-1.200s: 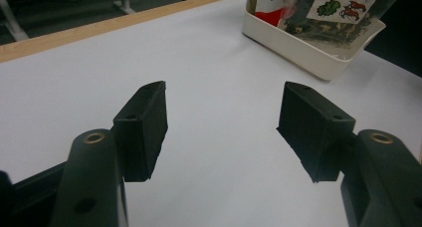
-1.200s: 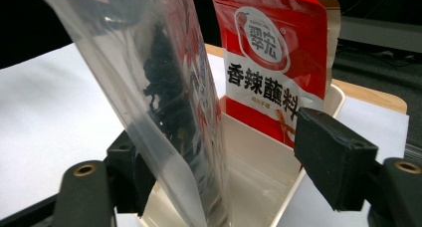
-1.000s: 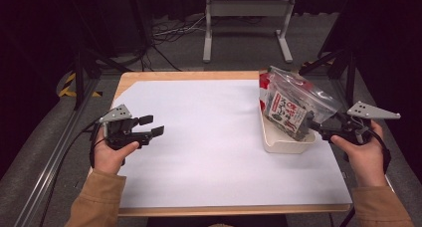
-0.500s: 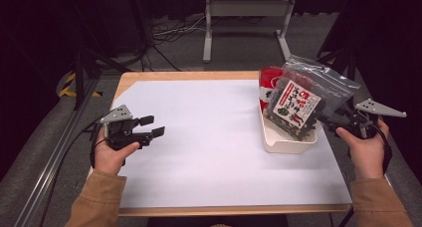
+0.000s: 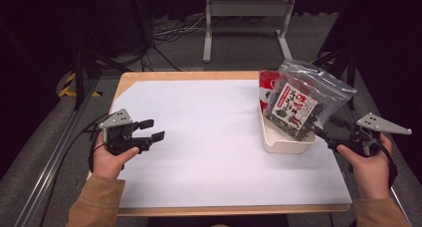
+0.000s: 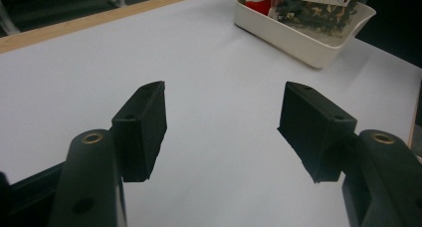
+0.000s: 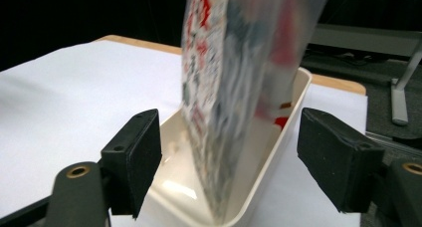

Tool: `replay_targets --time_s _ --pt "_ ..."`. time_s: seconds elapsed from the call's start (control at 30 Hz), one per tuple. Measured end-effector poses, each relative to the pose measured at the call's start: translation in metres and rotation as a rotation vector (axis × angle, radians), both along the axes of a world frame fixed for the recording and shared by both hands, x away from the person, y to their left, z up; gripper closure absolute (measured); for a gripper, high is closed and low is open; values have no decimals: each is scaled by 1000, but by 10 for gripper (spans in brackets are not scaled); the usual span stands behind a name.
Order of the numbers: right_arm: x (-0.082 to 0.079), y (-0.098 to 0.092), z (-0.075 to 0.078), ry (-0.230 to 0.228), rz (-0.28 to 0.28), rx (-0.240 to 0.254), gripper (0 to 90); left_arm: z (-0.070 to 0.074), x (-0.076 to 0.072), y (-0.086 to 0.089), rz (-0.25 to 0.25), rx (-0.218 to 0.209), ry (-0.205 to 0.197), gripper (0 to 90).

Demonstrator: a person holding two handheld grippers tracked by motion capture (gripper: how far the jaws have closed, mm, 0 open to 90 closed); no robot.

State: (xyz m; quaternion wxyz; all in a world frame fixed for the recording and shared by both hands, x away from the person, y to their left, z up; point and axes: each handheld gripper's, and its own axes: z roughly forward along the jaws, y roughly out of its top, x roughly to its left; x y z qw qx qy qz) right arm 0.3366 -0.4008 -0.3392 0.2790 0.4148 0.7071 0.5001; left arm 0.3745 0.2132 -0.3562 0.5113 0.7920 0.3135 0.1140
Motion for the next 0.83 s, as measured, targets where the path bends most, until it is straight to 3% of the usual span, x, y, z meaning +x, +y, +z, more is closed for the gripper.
replay_targets --time_s 0.3,0.43,0.57,0.83 --pt "-23 13 -28 0 86 -47 248 -12 -27 4 -51 9 -31 336" --pt "-28 16 -38 28 127 -78 248 -21 -38 11 -57 24 -49 327" --pt "-31 22 -48 58 159 -87 248 -31 -45 17 -48 25 -43 320" --pt "-30 28 -61 80 171 -116 249 -42 -46 29 -6 -1 -22 313"
